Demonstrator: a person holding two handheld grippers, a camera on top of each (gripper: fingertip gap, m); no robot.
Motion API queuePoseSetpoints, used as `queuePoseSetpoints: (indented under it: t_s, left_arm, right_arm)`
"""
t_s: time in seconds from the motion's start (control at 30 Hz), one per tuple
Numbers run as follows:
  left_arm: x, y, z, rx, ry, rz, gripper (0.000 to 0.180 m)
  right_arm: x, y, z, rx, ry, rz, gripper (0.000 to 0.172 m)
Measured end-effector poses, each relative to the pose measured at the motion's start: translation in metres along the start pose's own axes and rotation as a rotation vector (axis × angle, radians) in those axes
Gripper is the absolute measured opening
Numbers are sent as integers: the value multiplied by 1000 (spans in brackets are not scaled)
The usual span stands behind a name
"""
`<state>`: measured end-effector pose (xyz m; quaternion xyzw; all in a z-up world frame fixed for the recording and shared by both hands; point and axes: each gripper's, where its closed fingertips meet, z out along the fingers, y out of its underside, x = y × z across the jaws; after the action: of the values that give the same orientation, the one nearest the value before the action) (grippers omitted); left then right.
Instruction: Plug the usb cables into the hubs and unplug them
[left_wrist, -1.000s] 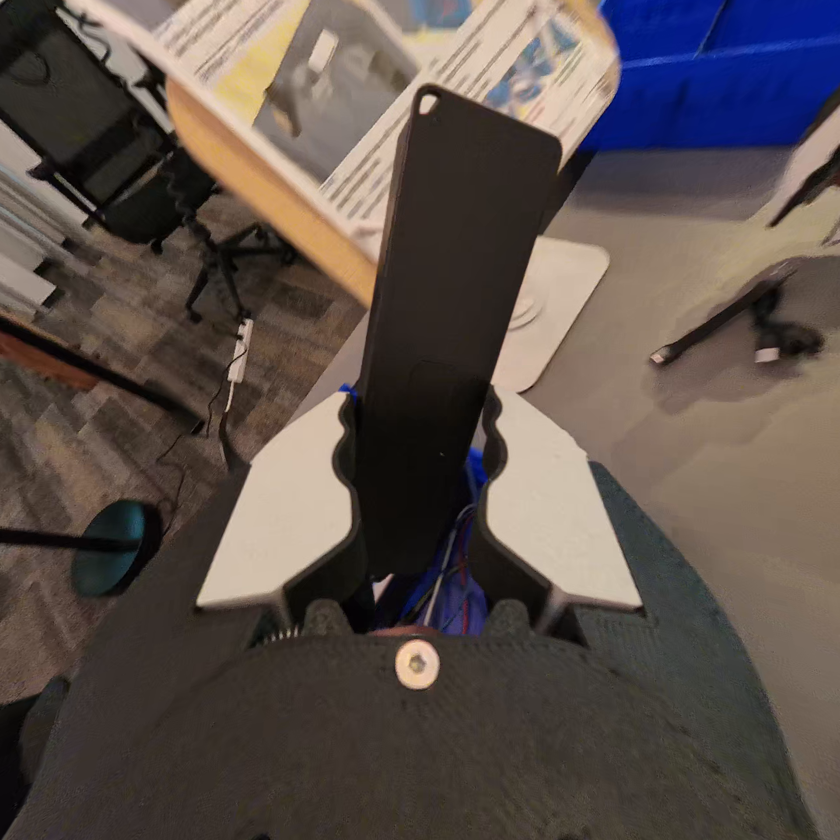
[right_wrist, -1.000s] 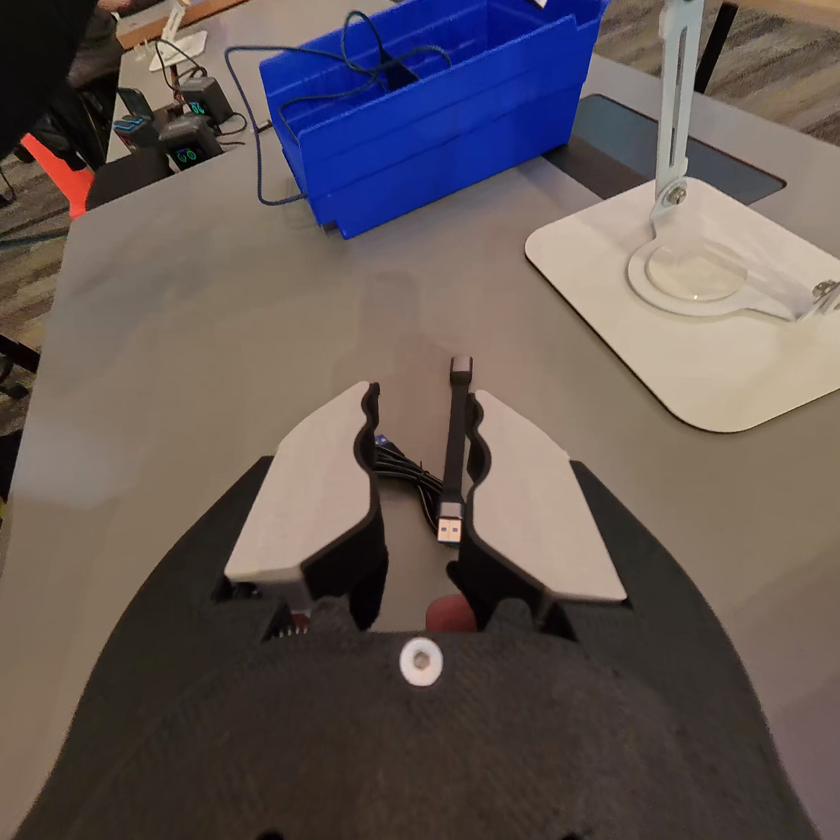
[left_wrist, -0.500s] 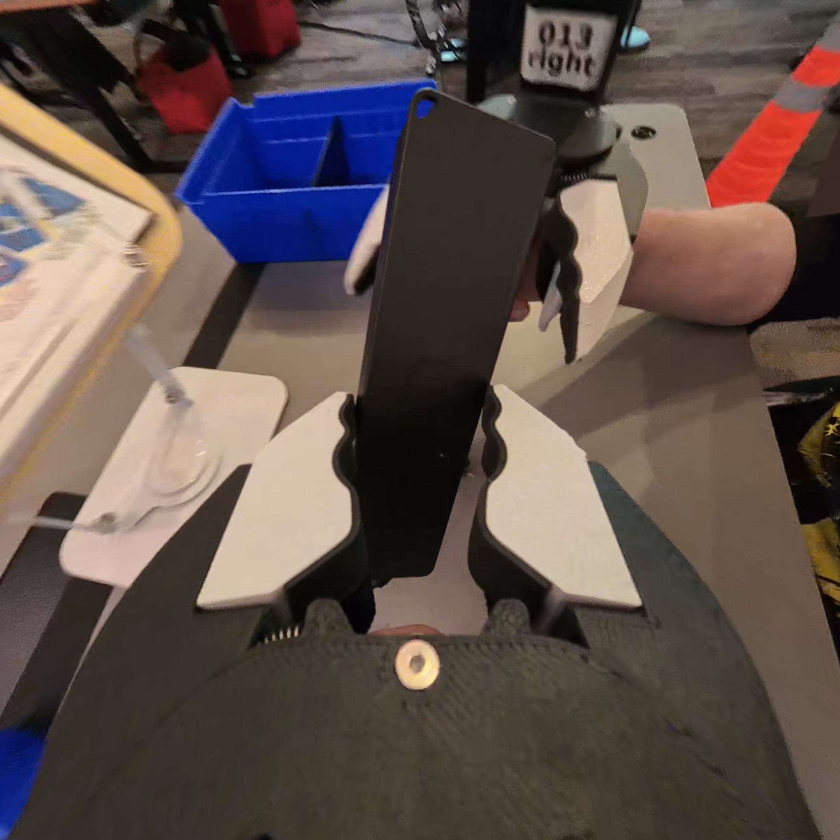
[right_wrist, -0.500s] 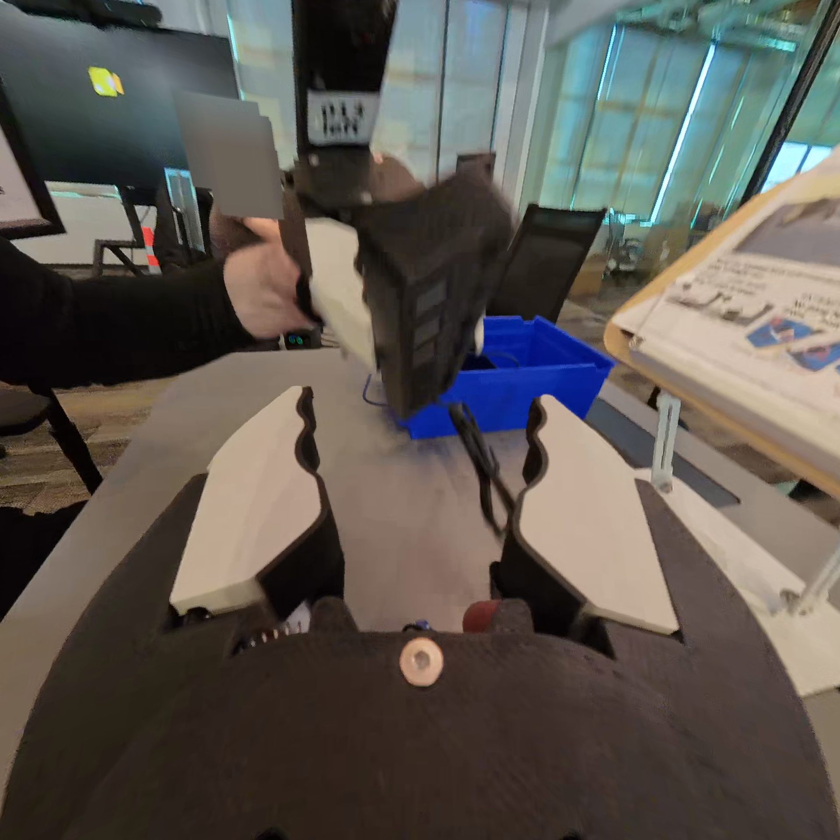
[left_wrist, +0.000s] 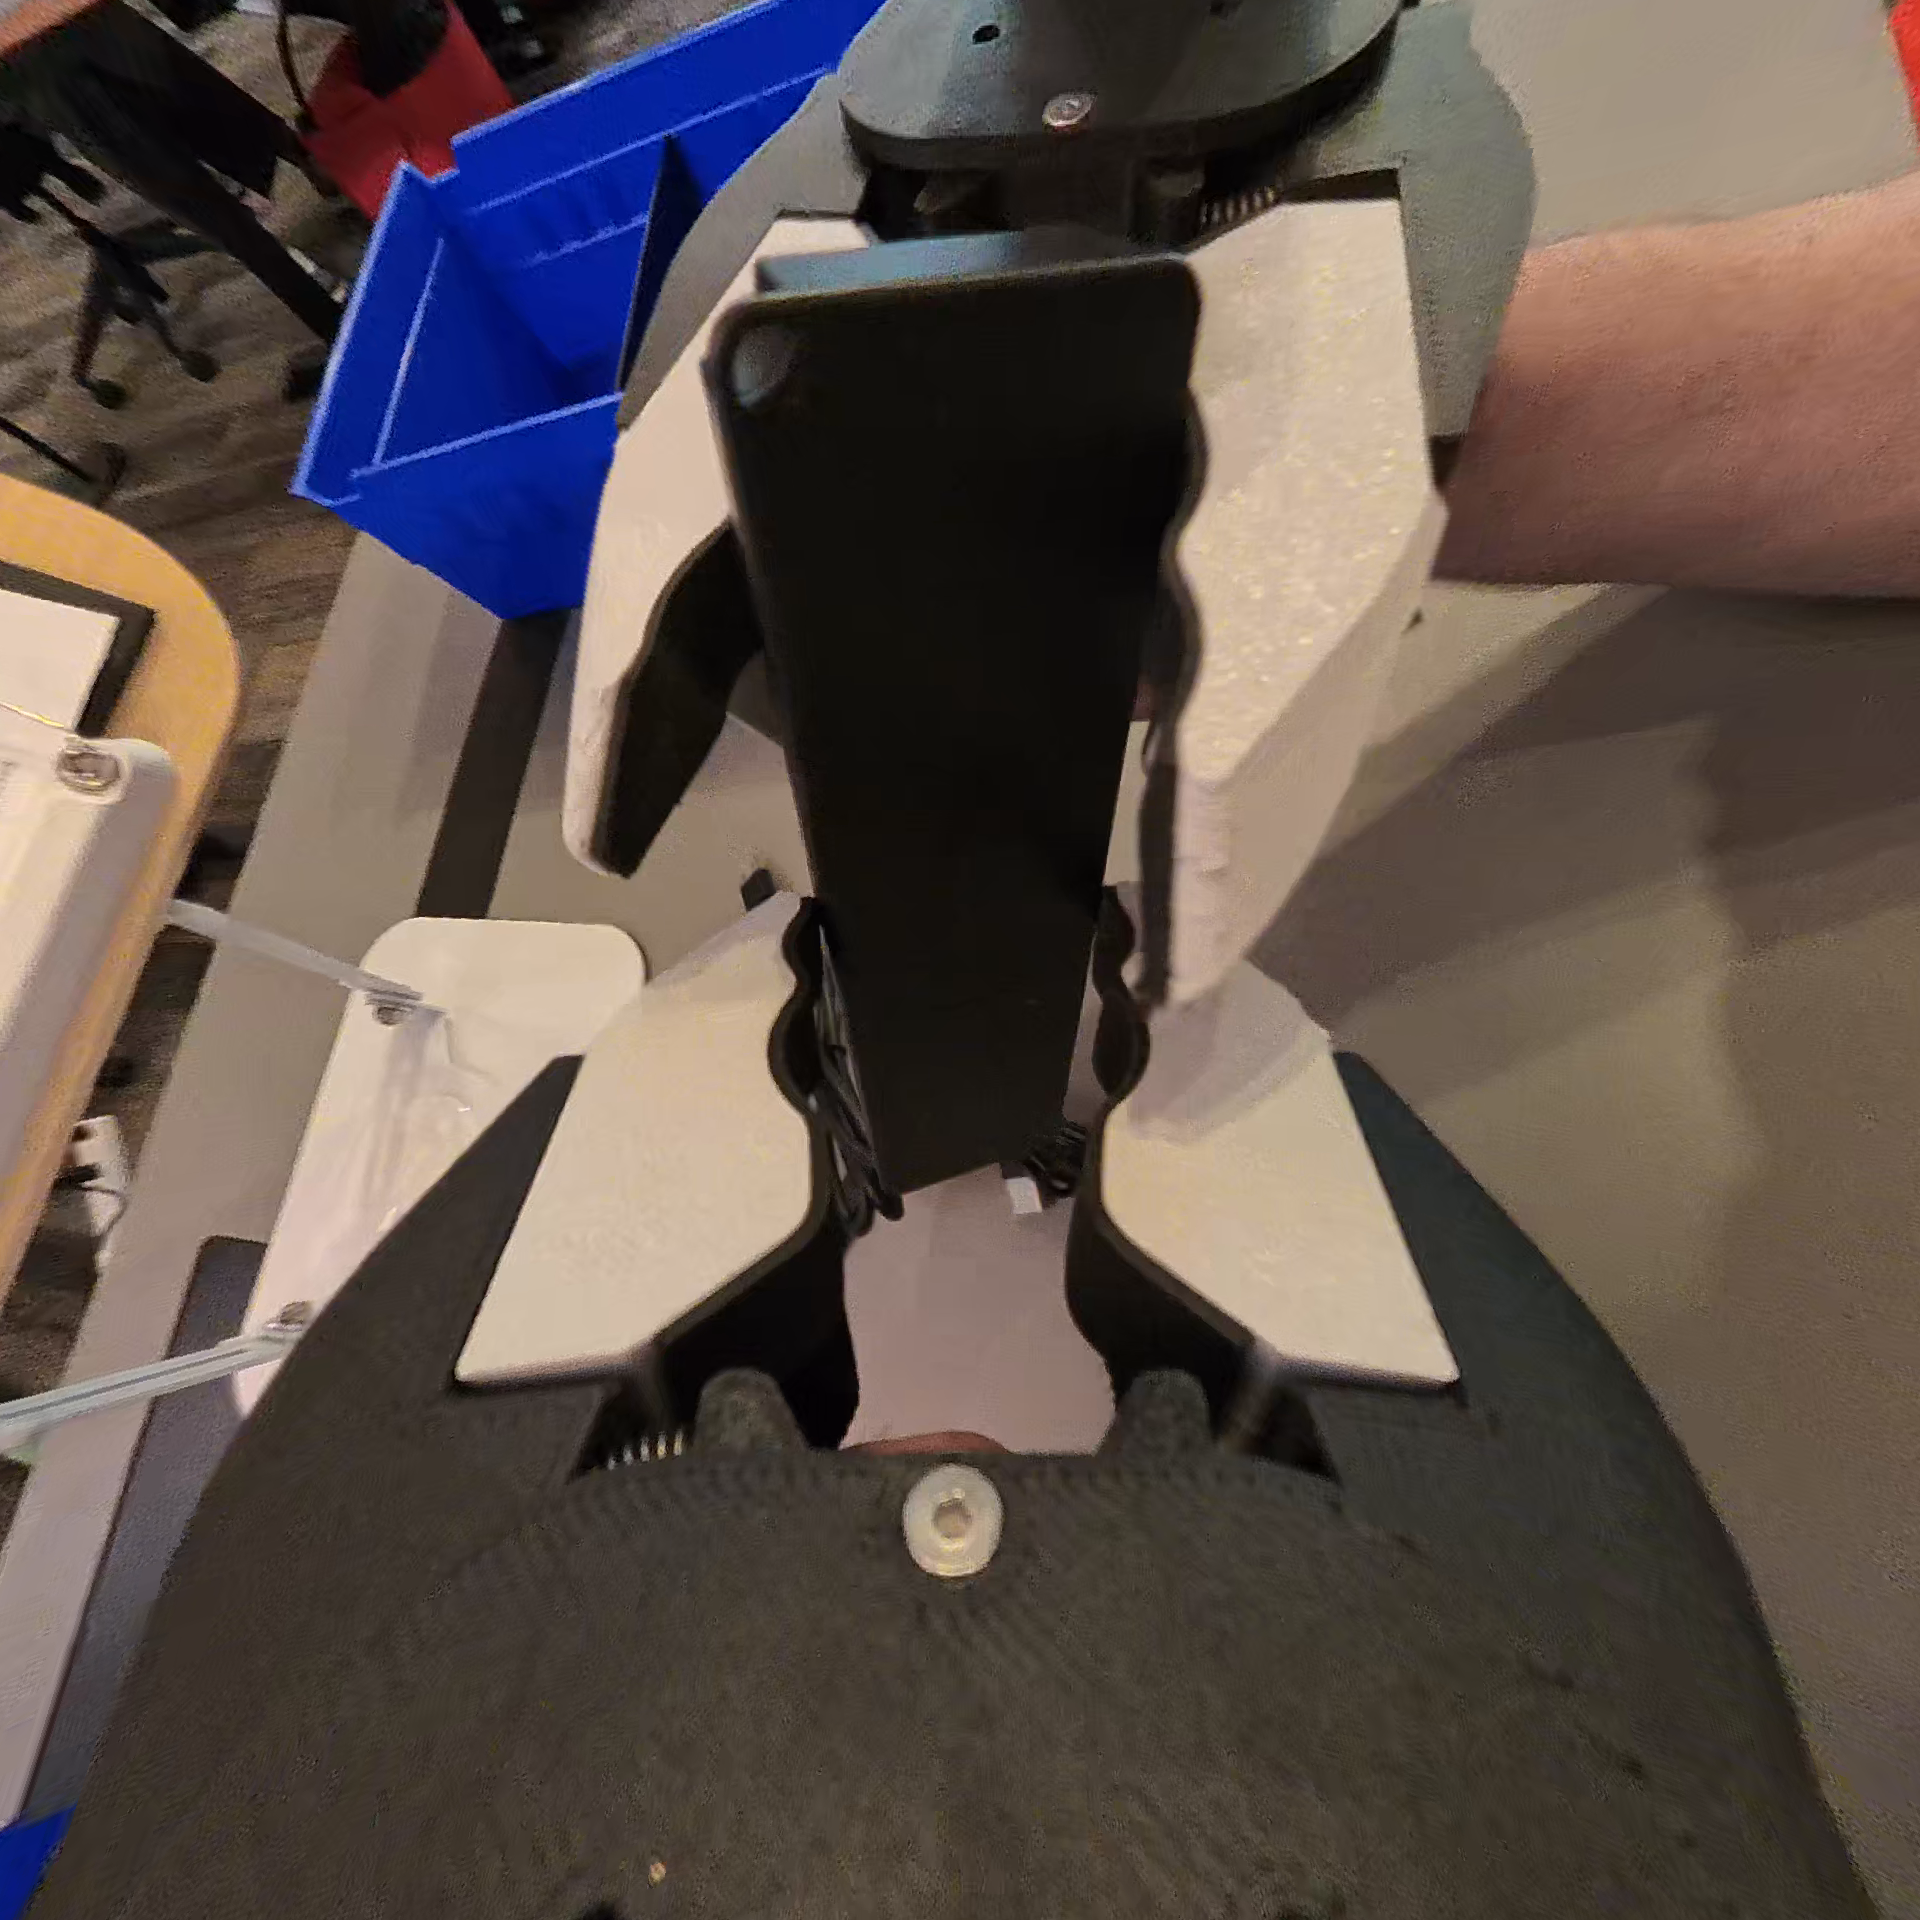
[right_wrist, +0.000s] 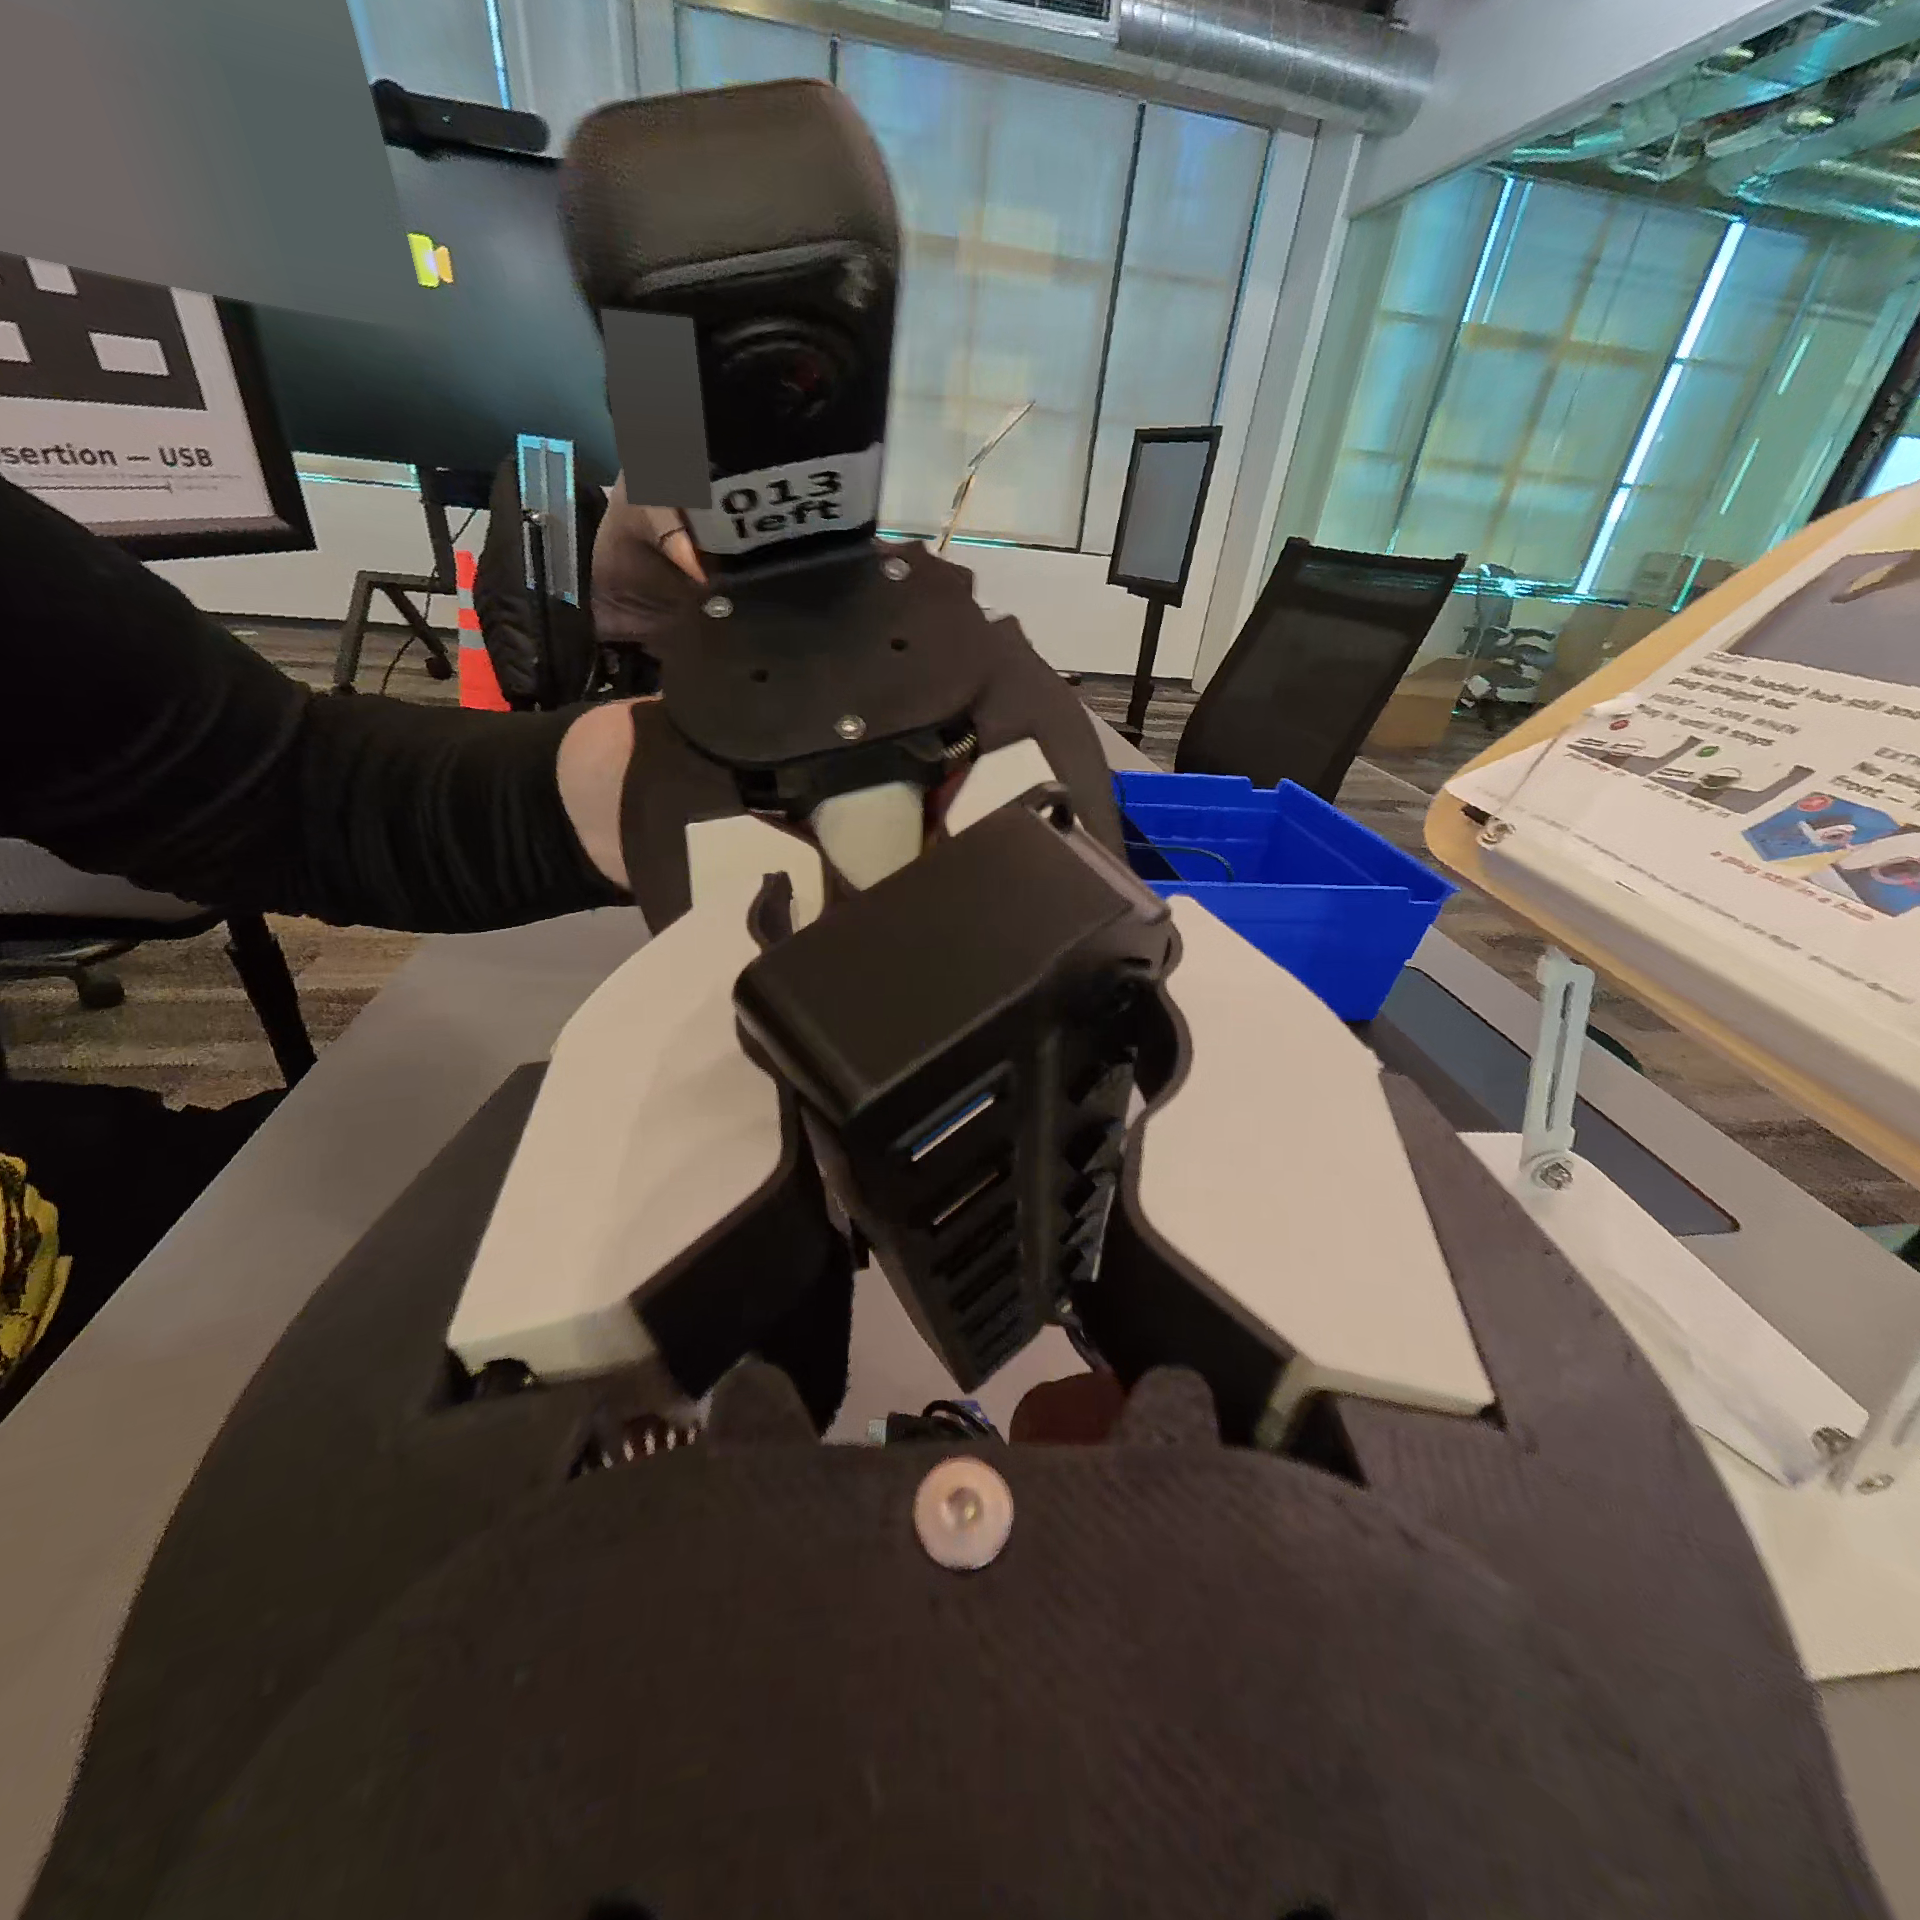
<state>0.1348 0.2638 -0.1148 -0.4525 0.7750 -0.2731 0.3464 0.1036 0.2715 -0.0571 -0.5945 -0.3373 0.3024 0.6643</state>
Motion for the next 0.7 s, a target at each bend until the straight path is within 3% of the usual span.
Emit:
queuePoseSetpoints:
  t_s: [0.4, 0.7]
  left_arm:
    - [-7, 1, -2, -20, -131, 66, 57]
    - [-12, -2, -7, 25, -178, 26, 61]
  right_arm:
    - [9, 2, -1, 7, 39, 31, 55]
    - [12, 4, 0, -6, 53, 50, 54]
